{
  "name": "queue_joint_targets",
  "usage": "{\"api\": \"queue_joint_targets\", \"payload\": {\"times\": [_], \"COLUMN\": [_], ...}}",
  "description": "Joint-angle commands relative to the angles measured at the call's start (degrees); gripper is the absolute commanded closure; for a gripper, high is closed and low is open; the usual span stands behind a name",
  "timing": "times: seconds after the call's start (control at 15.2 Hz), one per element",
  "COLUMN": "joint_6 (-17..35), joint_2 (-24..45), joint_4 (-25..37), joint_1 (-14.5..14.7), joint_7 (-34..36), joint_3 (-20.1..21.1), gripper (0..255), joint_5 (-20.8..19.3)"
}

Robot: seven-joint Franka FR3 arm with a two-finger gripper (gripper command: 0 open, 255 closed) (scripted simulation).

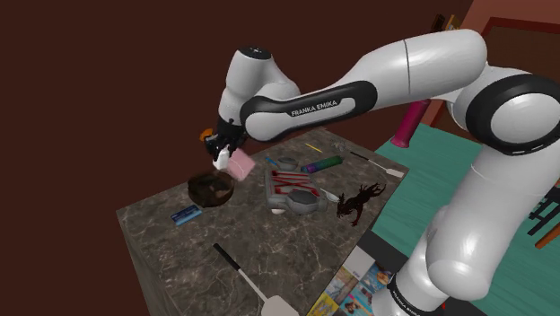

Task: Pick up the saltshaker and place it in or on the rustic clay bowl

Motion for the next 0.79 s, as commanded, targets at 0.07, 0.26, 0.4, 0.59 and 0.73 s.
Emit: {"api": "queue_joint_targets", "payload": {"times": [0.07,0.26,0.4,0.59,0.73], "joint_6": [-0.13,1.94,3.30,5.32,7.15], "joint_2": [1.69,2.47,3.05,4.00,4.96], "joint_4": [1.38,0.00,-0.85,-2.02,-3.00], "joint_1": [1.21,1.25,1.28,1.36,1.45], "joint_7": [2.86,3.59,4.11,4.95,5.79], "joint_3": [0.74,0.62,0.52,0.35,0.15], "gripper": [255,255,255,255,255], "joint_5": [-1.51,-2.24,-2.78,-3.66,-4.56]}}
